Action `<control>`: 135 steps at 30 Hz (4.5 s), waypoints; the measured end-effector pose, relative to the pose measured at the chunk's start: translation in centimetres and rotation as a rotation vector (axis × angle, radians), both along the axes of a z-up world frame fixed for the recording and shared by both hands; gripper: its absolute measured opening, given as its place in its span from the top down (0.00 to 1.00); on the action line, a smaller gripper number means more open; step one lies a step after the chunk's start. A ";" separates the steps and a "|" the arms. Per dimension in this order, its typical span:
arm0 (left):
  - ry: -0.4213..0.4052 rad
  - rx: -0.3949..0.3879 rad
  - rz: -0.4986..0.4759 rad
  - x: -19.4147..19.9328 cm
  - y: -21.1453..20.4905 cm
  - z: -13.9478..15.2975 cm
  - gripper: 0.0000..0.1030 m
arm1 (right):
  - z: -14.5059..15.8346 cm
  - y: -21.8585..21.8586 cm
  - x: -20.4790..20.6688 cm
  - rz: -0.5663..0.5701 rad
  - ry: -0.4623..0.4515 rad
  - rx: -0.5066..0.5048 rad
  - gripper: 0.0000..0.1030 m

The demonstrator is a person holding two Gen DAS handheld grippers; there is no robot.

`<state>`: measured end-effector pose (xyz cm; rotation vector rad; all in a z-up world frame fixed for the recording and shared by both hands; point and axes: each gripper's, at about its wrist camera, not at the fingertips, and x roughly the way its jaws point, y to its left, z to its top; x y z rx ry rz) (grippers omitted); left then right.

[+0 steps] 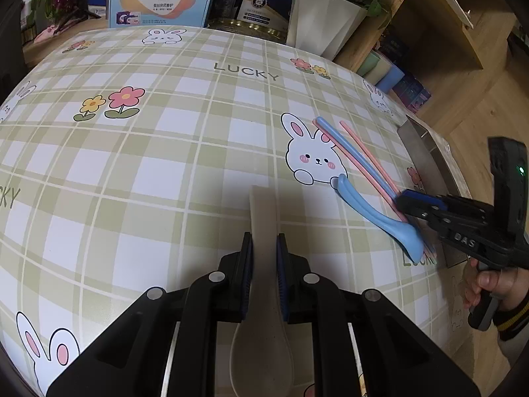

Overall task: Organize utensils
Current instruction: 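Grasp the blue chopstick with the right tool while the left tool holds the white spoon, then lift the blue chopstick with the right tool off the table, then lower the white spoon into the tray with the left tool while the right tool carries the chopstick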

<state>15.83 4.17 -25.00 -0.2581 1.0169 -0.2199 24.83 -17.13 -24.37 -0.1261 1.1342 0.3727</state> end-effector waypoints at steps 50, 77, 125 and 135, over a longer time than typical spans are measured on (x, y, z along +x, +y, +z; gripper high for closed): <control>-0.029 -0.017 0.003 -0.4 0.1 -0.2 0.86 | 1.0 -1.4 -3.1 -0.207 -0.045 0.203 0.95; -0.032 -0.019 0.006 -0.4 0.2 -0.2 0.86 | -0.2 -2.3 -1.9 -0.225 0.078 0.103 0.93; 0.010 0.043 -0.021 0.2 -0.6 0.2 0.87 | 2.1 -2.6 -4.3 -0.249 -0.105 0.140 0.94; 0.079 -0.005 0.036 -0.4 -1.3 1.7 0.87 | 3.5 -5.5 -5.5 -0.273 -0.158 0.226 0.94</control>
